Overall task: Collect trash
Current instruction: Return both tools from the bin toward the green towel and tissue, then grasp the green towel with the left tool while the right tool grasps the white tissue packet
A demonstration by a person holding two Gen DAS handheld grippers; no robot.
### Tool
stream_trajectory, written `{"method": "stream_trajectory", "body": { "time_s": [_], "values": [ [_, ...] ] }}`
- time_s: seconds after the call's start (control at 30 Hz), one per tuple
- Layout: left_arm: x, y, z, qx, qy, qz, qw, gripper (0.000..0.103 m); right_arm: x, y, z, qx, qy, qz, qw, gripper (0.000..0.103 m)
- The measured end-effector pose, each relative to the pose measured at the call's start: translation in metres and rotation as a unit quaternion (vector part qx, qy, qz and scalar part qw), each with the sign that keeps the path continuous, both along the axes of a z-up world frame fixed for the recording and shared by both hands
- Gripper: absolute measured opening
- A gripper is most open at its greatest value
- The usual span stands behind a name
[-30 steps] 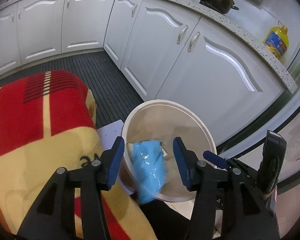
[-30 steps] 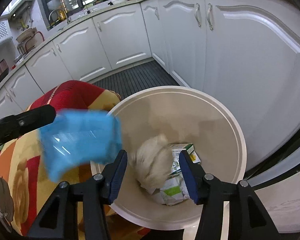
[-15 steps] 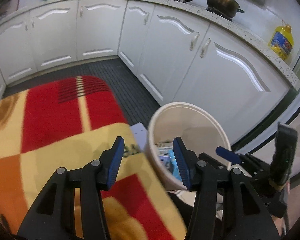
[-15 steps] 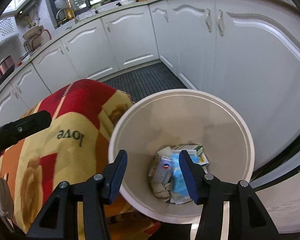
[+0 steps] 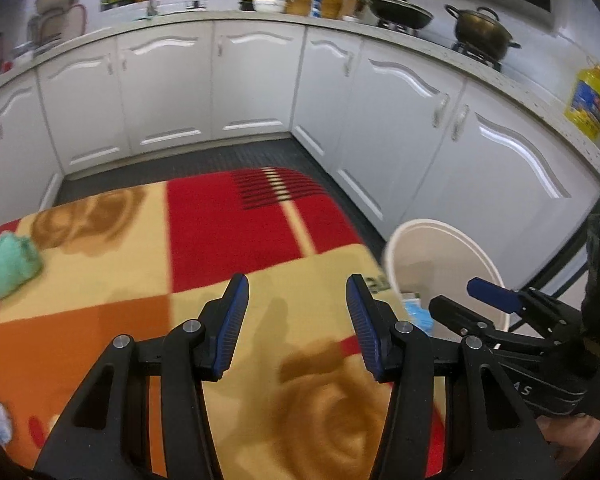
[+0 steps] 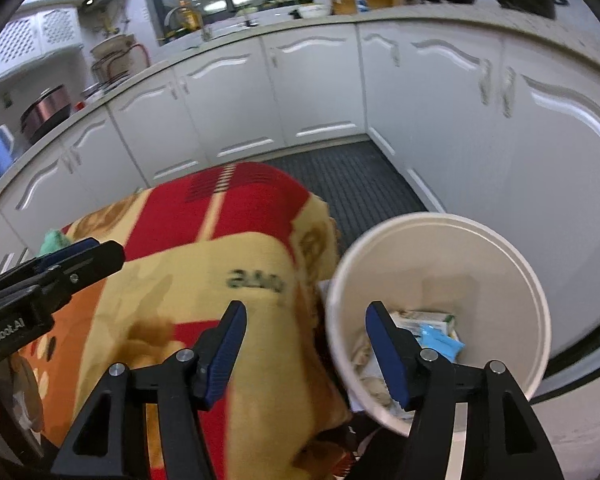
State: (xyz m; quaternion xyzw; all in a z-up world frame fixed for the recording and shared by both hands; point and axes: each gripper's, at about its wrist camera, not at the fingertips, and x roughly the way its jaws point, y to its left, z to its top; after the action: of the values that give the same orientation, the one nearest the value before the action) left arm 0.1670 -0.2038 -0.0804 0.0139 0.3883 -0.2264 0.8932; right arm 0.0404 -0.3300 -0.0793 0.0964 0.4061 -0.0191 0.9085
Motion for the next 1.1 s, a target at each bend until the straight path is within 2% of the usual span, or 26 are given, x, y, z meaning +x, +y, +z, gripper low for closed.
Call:
{"method": "stream_trajectory", "body": {
  "time_s": [0.5, 0.73, 0.8, 0.93, 1.1],
  "values": [
    [0.002, 0.09, 0.004, 0.009, -0.009, 0.071, 0.9974, 0.049, 0.031, 0.086, 0.011, -0.01, -0.005, 0.075, 0.997, 0.064],
    [0.006, 0.131, 0.003, 0.009, 0.01, 0.094, 0.9954, 0.05, 0.04, 0.12, 0.01, -0.007, 0.0, 0.106, 0.994, 0.069],
    [0.008, 0.147, 0.003, 0.01, 0.016, 0.101, 0.9947, 0.056, 0.044, 0.131, 0.009, -0.009, 0.002, 0.118, 0.993, 0.069],
    [0.013, 0.18, 0.006, 0.012, 0.019, 0.114, 0.9932, 0.058, 0.053, 0.148, 0.008, -0.006, 0.003, 0.135, 0.991, 0.069],
    [0.028, 0.223, 0.008, 0.017, 0.031, 0.129, 0.991, 0.068, 0.062, 0.17, 0.006, 0.001, 0.009, 0.158, 0.987, 0.07]
  ]
}}
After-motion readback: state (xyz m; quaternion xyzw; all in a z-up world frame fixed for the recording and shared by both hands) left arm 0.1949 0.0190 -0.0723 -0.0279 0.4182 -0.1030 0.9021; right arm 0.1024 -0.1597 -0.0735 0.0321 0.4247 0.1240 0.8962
